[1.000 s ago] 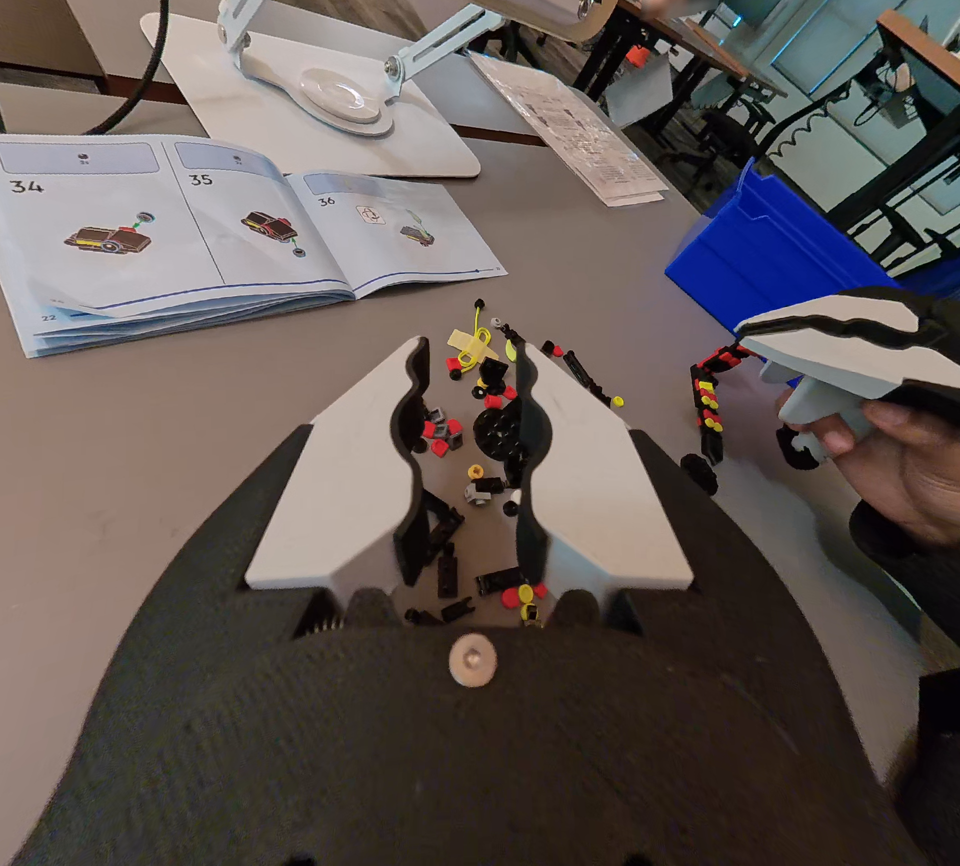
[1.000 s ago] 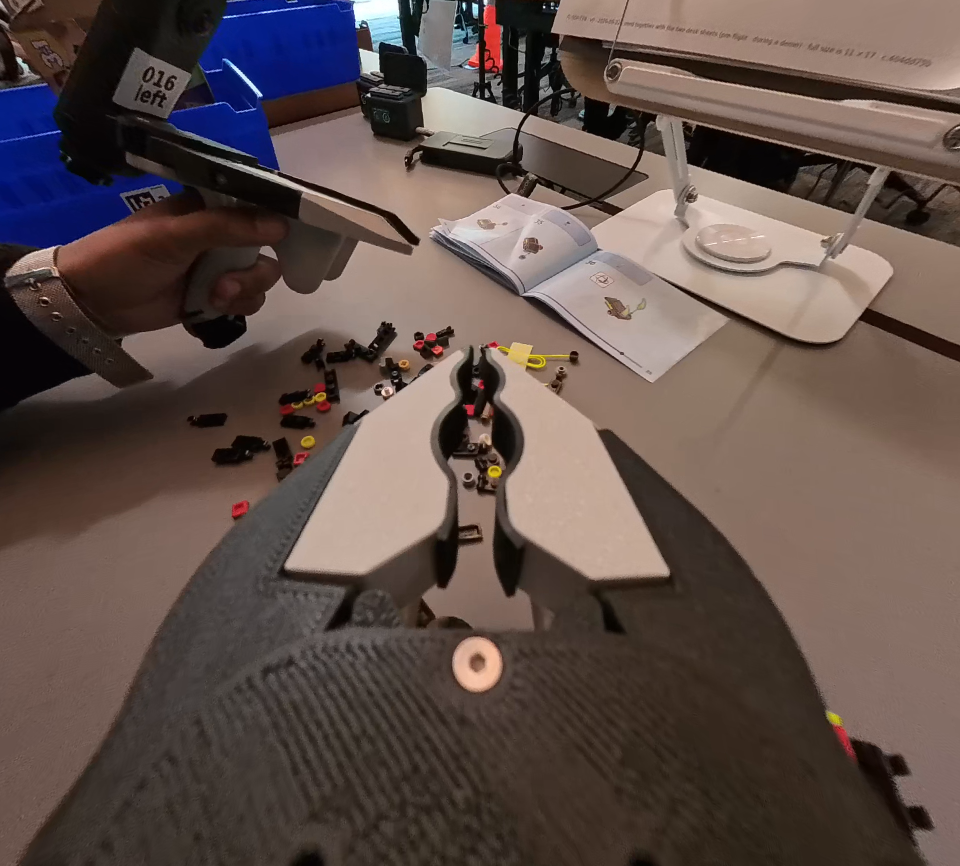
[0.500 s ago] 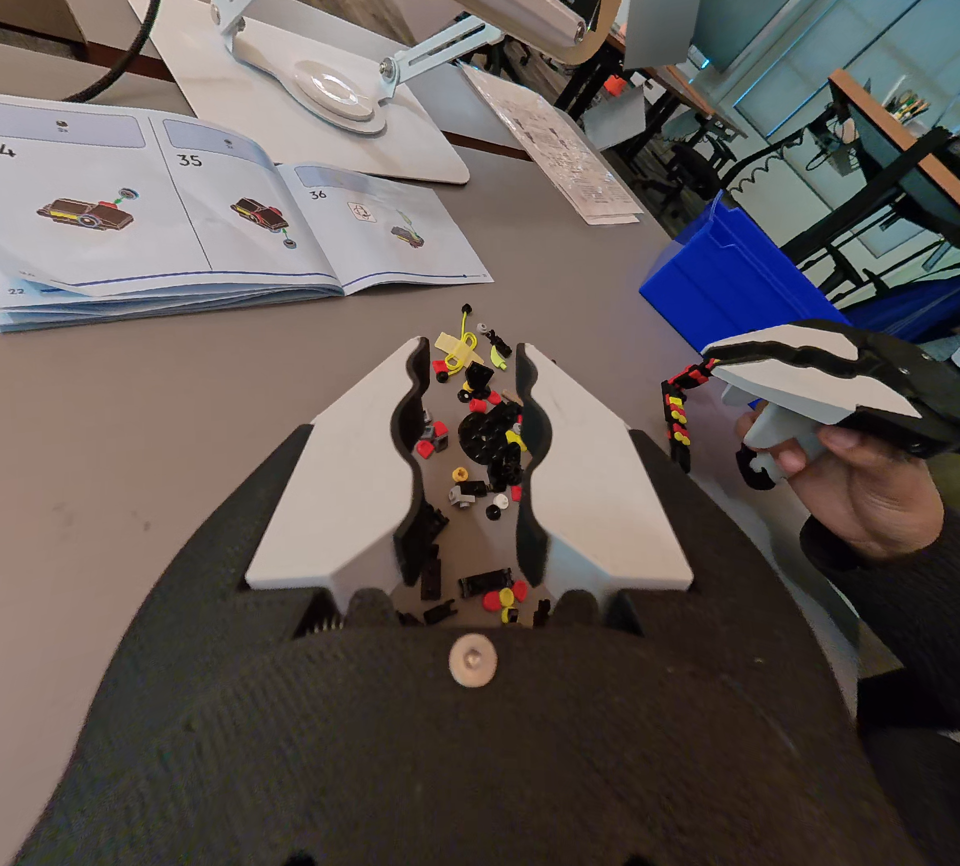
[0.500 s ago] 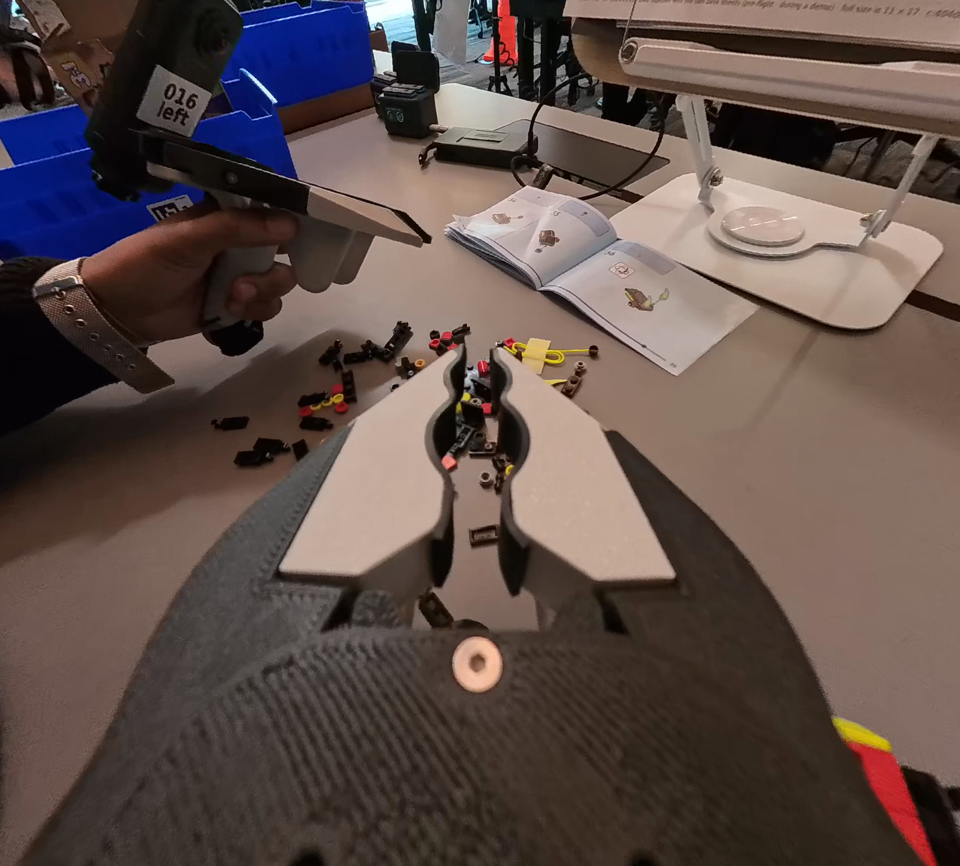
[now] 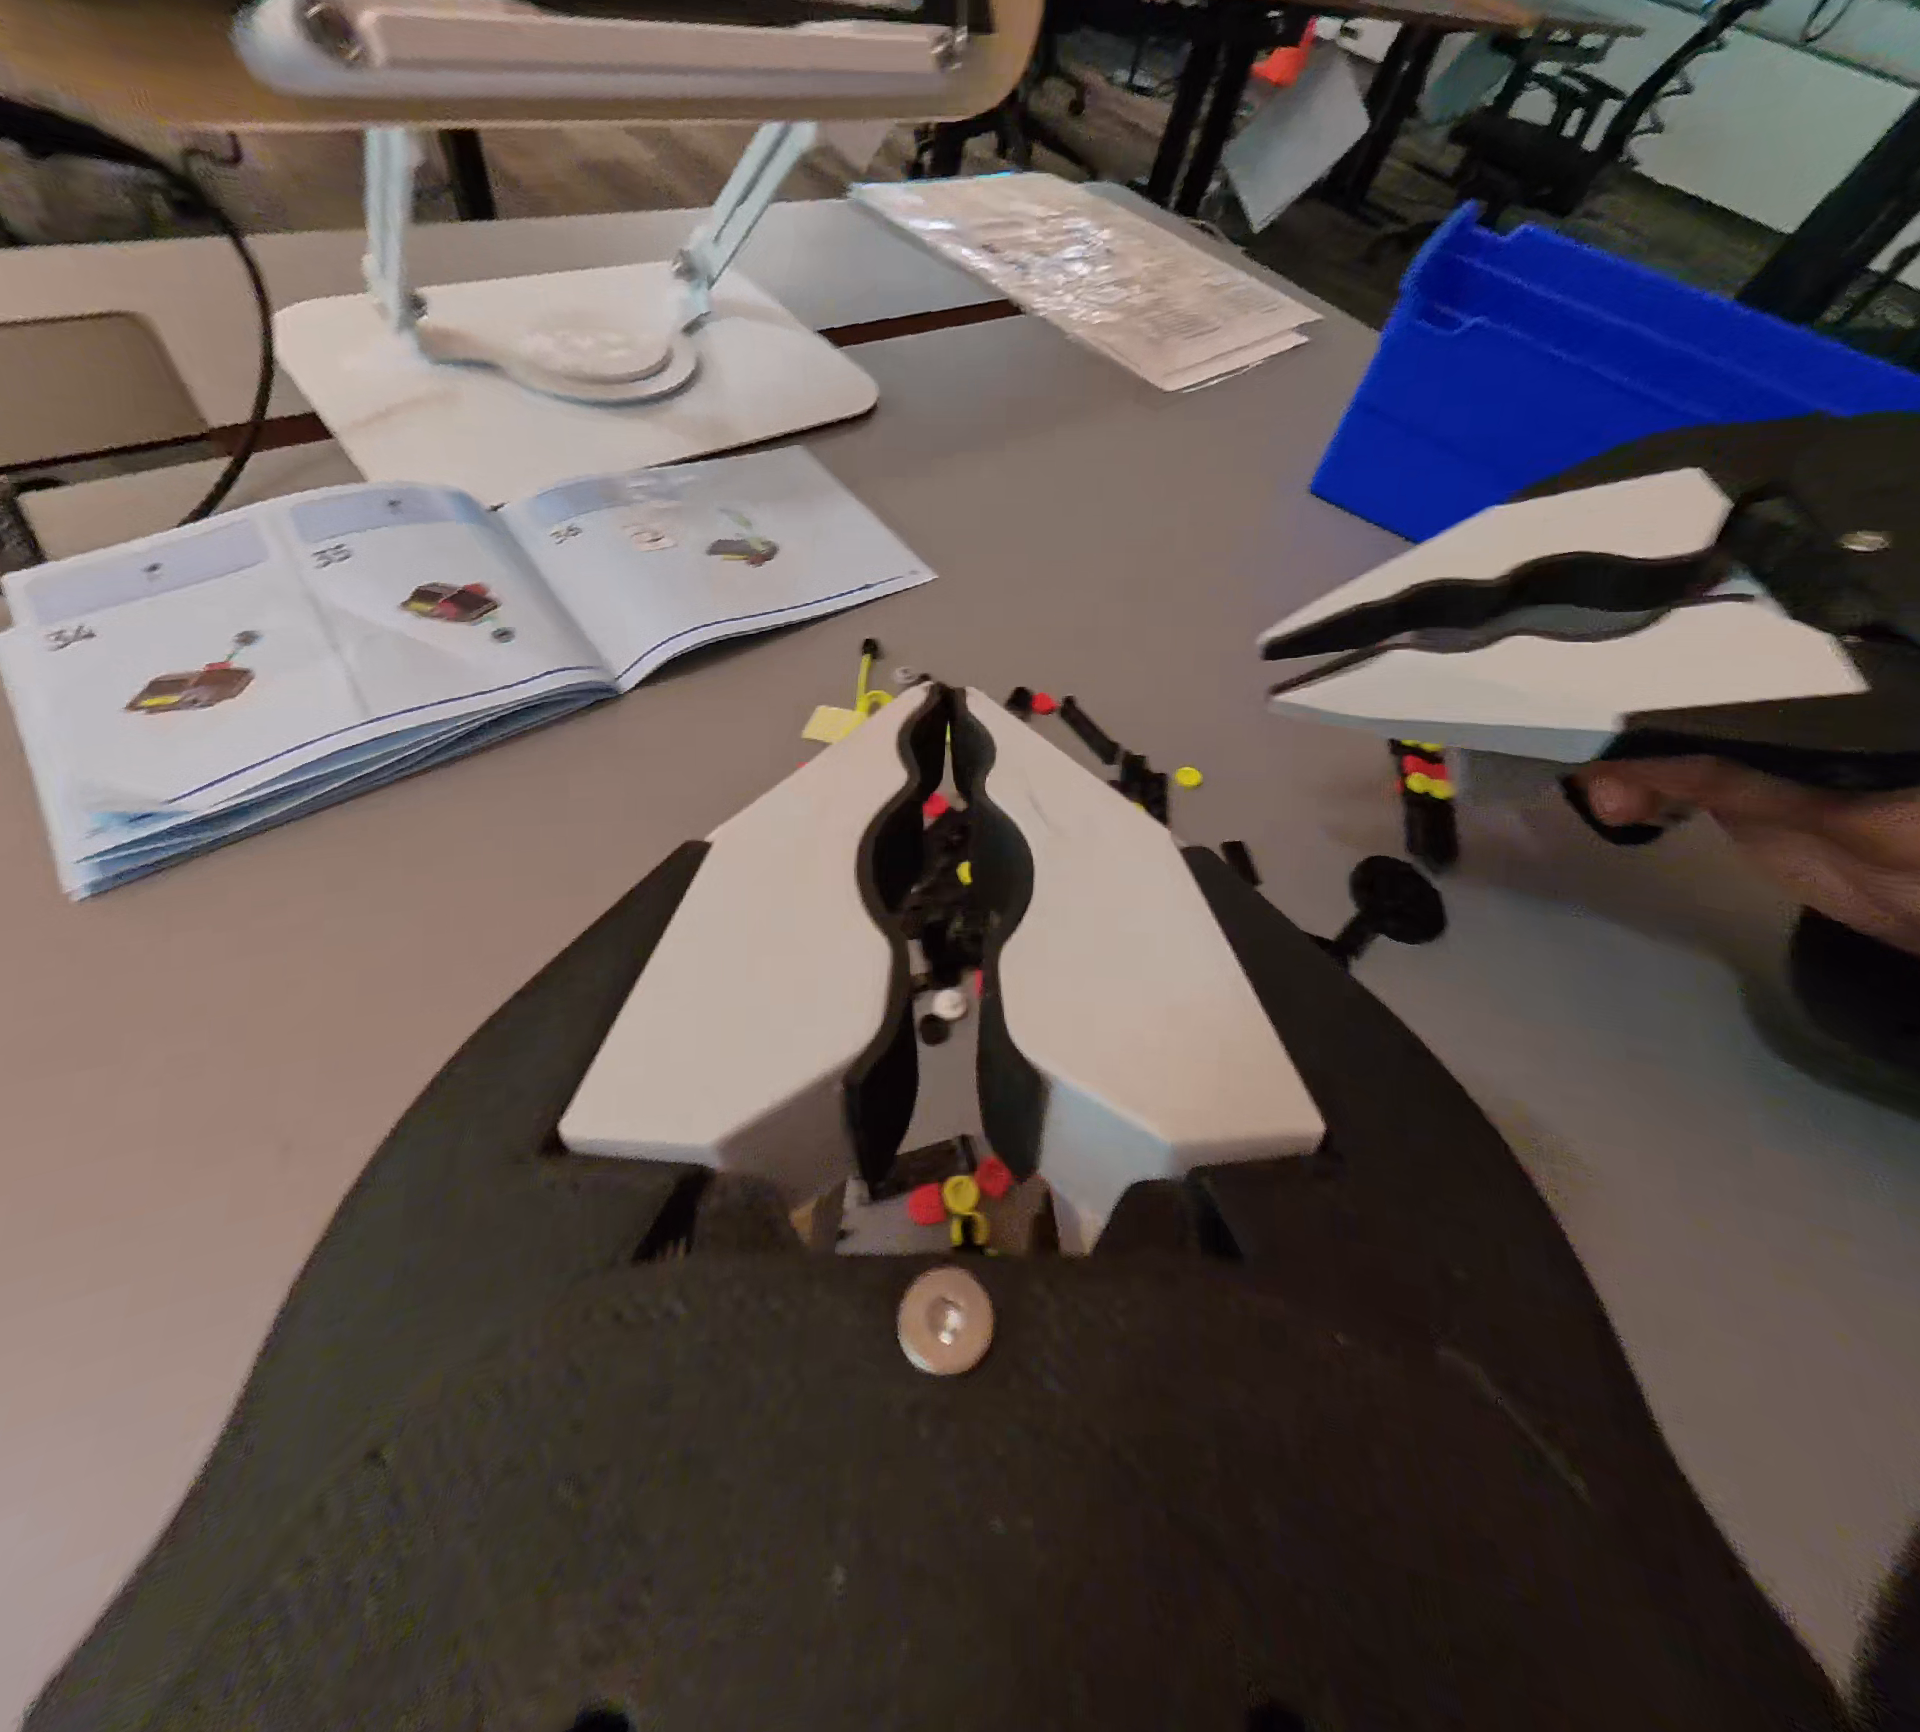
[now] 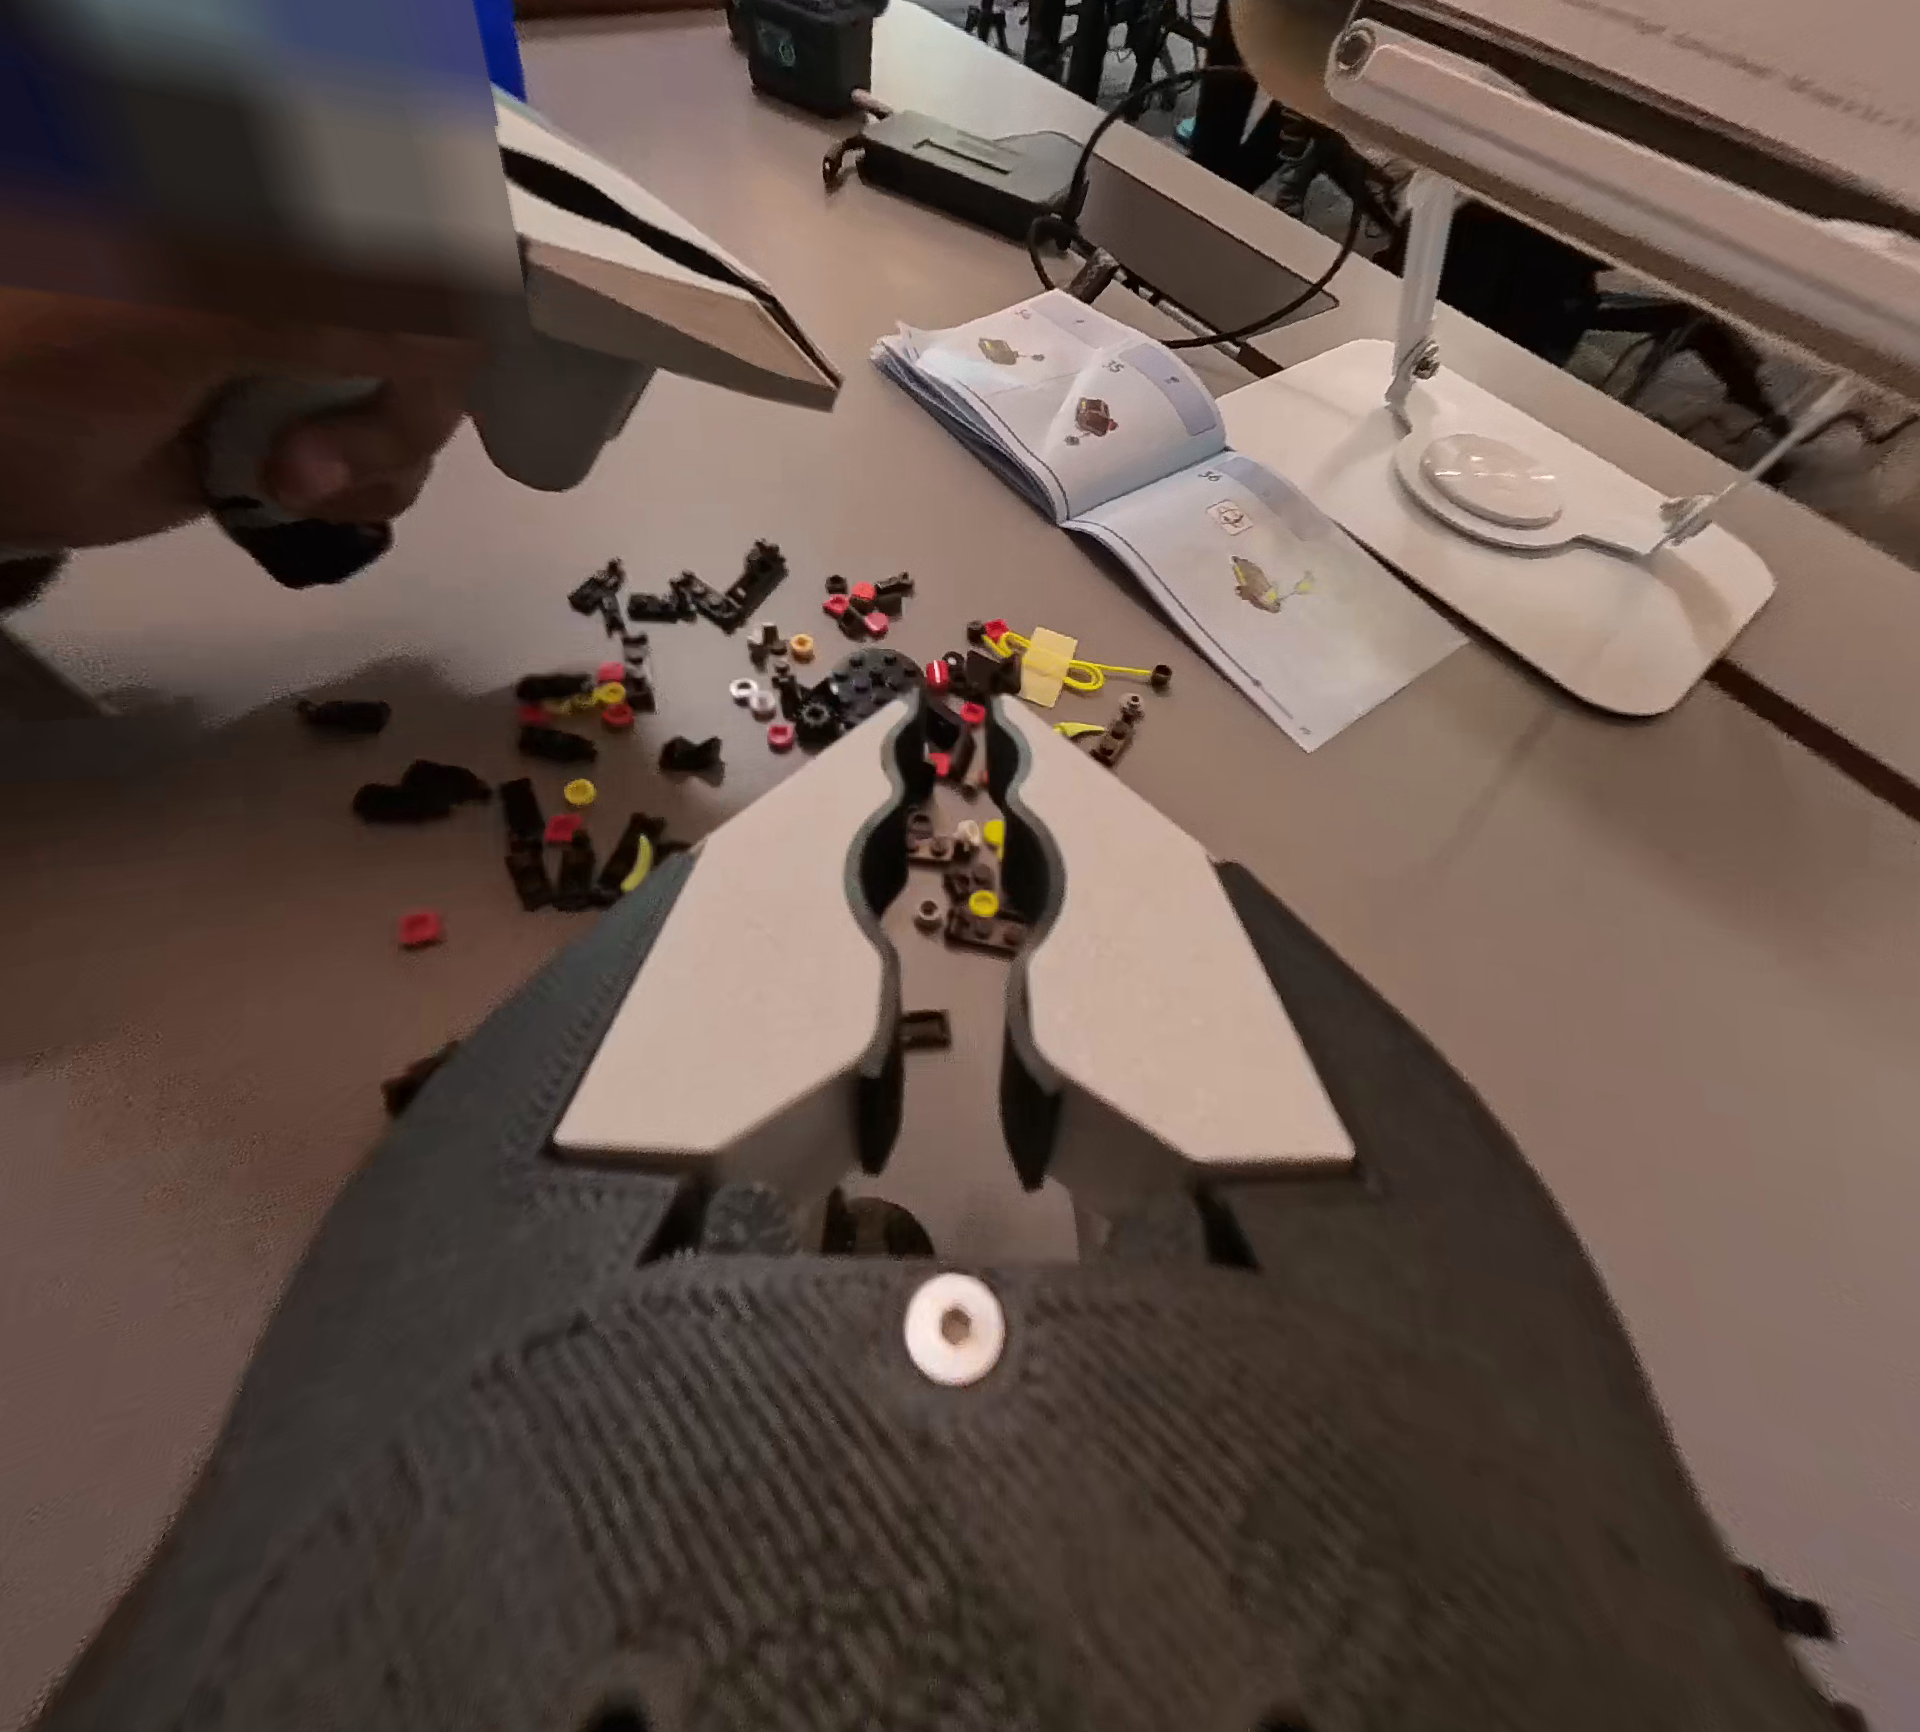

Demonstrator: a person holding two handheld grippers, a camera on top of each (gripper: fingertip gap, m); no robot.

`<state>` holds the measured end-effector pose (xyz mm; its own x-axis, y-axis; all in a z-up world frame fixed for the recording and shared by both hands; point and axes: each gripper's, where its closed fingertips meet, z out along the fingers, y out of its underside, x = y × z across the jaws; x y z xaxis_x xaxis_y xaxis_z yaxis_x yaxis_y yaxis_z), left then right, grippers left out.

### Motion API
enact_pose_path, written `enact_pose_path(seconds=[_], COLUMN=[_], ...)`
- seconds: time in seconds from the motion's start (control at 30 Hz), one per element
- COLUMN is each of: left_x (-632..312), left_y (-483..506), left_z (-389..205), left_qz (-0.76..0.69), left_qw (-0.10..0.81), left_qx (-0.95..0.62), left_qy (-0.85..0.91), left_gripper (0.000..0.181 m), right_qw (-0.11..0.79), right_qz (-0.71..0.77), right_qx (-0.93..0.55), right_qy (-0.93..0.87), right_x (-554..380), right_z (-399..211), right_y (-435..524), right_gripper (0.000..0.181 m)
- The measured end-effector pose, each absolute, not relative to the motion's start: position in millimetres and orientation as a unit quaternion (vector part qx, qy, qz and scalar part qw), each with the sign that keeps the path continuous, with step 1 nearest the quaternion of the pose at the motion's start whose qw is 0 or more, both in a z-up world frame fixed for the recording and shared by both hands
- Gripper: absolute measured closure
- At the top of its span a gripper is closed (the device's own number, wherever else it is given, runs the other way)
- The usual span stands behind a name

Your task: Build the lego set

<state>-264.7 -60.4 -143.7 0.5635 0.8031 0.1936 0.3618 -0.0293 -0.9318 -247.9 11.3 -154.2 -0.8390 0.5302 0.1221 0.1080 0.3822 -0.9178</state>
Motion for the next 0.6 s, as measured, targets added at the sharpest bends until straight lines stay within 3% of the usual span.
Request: enact_pose_path(seconds=[0.17, 0.37, 0.6], left_x=[-251.0, -264.6, -271.9], left_y=[-38.3, -65.5, -84.9], left_z=[-150.9, -149.7, -148.9], left_qz=[0.174, 0.145, 0.088], left_qw=[0.549, 0.569, 0.601], left_qx=[-0.714, -0.654, -0.599], left_qy=[-0.398, -0.477, -0.521], left_gripper=[0.181, 0.172, 0.174], right_qw=[0.230, 0.200, 0.158], right_qz=[0.492, 0.483, 0.487], right_qx=[-0.172, -0.167, -0.184], right_qy=[-0.822, -0.836, -0.839], right_x=[-246.4, -238.6, -235.1], right_z=[-163.8, -181.6, -195.2], right_y=[6.8, -6.2, -11.8], right_gripper=[0.173, 0.172, 0.169])
